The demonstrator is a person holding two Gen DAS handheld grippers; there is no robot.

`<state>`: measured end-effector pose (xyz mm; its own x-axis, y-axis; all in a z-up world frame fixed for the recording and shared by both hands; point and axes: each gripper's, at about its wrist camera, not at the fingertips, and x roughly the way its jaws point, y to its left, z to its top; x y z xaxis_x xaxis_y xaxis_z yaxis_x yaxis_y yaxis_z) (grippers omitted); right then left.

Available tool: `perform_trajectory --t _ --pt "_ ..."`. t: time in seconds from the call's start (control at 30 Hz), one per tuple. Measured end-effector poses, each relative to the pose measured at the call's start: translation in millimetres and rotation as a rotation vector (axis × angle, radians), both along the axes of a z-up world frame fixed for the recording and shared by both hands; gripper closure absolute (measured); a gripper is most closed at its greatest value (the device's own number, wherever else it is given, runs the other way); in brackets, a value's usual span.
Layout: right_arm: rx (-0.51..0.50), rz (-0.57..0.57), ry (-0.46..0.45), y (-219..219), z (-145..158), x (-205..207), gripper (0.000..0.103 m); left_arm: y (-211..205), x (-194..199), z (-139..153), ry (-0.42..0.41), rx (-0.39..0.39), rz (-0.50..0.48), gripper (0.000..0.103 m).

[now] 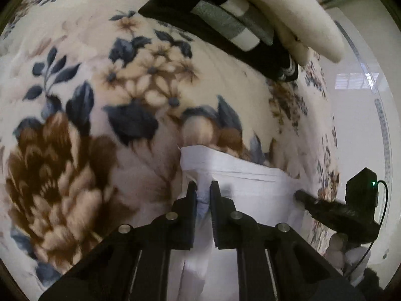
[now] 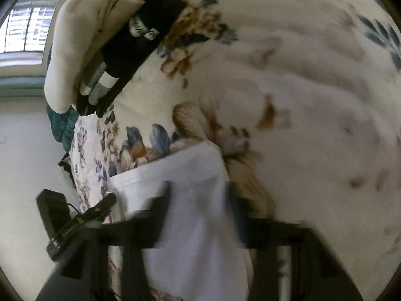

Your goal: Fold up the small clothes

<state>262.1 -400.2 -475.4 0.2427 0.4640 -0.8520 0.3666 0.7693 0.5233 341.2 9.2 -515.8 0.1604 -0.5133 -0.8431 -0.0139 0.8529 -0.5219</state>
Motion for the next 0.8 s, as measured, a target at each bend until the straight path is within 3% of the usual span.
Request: perform_trajectory --t 0.13,0.27,0.3,0.37,0.4,0.43,0.53,0.67,0.73,0.8 --pt "-0.05 -0.035 -0.047 0.2 15.2 9.0 0.101 13.0 17.1 -0.4 0.018 -0.047 0.049 0.093" --pt "-0.122 -0.008 0.016 1.7 10.4 18.0 0.099 30.7 22.2 -5.2 0.081 -0.074 0.062 0.072" --pt "-0.138 0.0 0.037 2.4 10.1 16.5 0.095 37.0 15.7 -0.6 0.075 -0.07 0.065 0.064" --pt "-0.138 0.02 0.048 3.5 13.9 7.4 0.086 46.8 -6.9 14.1 0.052 -0.049 0.054 0.061" --pt "-0.136 0.028 0.052 4.5 17.1 0.0 0.07 48.6 -23.2 22.7 0.037 -0.033 0.039 0.058" --pt "-0.129 0.036 0.046 6.0 21.1 -10.2 0.061 47.2 -34.5 27.1 0.032 -0.029 0.025 0.052" --pt "-0.119 0.078 0.051 15.7 24.6 -41.0 0.057 35.4 -77.1 32.2 0.033 0.044 -0.017 0.049" --pt "-0.159 0.14 0.105 29.0 14.0 -78.1 0.057 29.5 -117.6 4.3 0.115 0.255 -0.094 0.048" --pt "-0.173 0.127 0.146 27.5 6.5 -92.6 0.057 57.6 -130.1 -3.5 0.166 0.332 0.003 0.049" --pt "-0.169 0.094 0.175 22.9 2.2 -105.1 0.057 86.8 -138.6 0.5 0.202 0.273 0.121 0.049"
